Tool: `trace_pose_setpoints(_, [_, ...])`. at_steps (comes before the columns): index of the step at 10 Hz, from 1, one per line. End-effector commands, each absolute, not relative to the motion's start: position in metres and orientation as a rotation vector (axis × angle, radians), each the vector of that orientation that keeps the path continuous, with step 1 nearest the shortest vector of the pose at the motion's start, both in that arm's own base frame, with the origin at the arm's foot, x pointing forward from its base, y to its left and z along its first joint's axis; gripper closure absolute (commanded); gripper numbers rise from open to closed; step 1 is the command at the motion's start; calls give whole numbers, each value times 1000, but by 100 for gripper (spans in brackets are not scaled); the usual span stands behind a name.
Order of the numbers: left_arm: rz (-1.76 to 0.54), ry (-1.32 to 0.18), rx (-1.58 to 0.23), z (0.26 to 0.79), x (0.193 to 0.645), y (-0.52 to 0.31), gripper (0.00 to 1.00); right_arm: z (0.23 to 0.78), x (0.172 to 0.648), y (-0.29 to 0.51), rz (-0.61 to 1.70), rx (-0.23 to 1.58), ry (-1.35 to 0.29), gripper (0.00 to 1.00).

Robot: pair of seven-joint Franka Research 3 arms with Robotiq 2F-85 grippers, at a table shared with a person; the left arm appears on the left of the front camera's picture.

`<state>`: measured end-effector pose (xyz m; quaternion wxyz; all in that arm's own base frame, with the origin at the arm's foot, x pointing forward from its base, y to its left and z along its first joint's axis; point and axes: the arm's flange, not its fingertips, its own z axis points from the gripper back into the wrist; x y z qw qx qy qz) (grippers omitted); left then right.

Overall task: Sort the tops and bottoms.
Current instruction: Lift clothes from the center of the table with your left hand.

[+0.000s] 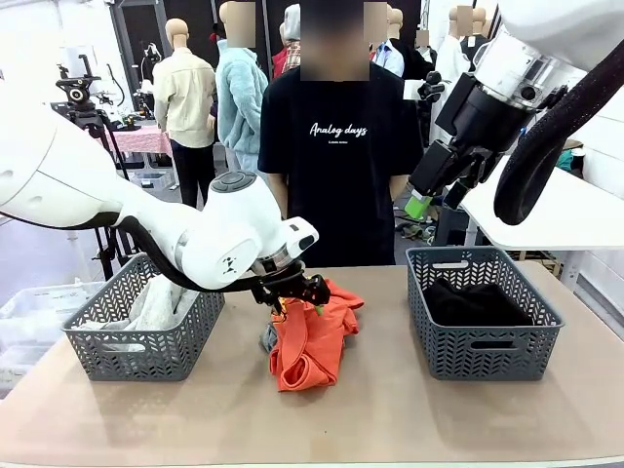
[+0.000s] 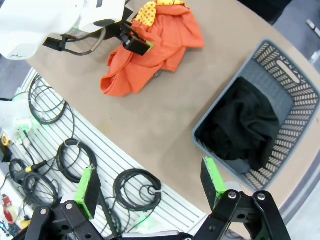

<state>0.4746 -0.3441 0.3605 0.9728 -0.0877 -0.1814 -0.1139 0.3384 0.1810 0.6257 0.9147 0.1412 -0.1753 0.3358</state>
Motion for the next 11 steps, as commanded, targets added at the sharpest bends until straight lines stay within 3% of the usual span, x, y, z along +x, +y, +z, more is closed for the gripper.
trace_pose_setpoints(1, [-230, -305, -182, 358, 479, -340, 0, 622, 336, 178, 693, 280, -358, 0])
trace_pose_setpoints(2, [-251, -302, -162, 357, 477, -338, 9, 622, 336, 178, 693, 280, -358, 0])
trace_pose_setpoints(7, [-248, -287, -159, 359, 476, -337, 94, 622, 336, 178, 693, 280, -358, 0])
trace_pose_setpoints(8, [-245, -287, -161, 359, 476, -337, 100, 622, 336, 178, 693, 280, -358, 0])
trace_pose_setpoints(11, [-222, -295, -170, 366, 475, -335, 100, 622, 336, 178, 693, 280, -358, 0])
